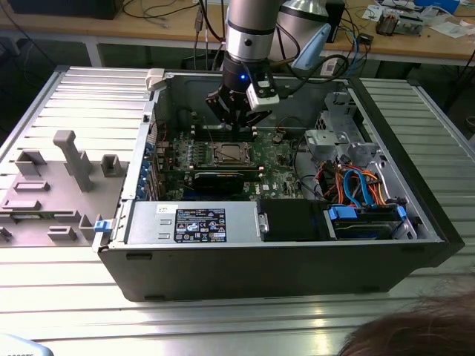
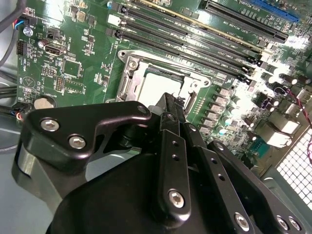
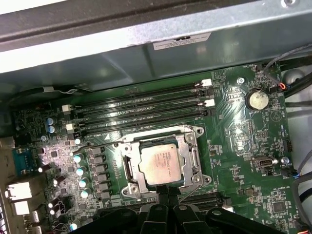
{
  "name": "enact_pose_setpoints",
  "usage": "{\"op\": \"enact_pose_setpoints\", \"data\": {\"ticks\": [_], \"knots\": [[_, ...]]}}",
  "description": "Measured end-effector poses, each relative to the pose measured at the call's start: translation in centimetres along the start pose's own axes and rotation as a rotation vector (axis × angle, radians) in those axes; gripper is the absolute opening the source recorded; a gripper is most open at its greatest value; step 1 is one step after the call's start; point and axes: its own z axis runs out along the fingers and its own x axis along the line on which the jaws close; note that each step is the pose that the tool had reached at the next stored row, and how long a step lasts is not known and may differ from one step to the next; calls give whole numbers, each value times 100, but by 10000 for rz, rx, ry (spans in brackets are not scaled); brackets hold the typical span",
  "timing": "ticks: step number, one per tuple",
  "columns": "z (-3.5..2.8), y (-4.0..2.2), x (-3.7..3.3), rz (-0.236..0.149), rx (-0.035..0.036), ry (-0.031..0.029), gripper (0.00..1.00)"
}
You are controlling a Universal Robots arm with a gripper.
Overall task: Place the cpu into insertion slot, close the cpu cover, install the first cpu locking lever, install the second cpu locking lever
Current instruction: 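Install the first cpu locking lever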
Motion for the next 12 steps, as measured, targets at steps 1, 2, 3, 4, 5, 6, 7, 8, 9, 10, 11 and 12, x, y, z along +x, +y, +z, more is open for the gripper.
{"op": "enact_pose_setpoints", "data": {"ticks": [1,2,3,4,5,6,7,8,9,10,11,12], "knots": [[0,0,0,-24,1,-1,11],[0,0,0,-40,2,-2,11],[0,0,0,-51,2,-3,11],[0,0,0,-63,3,-4,11],[0,0,0,-73,4,-5,11],[0,0,0,-90,4,-6,11],[0,0,0,-99,4,-7,11],[0,0,0,-112,5,-7,11],[0,0,0,-123,6,-8,11],[0,0,0,-134,6,-9,11],[0,0,0,-149,7,-10,11],[0,0,0,-161,7,-11,11]]}}
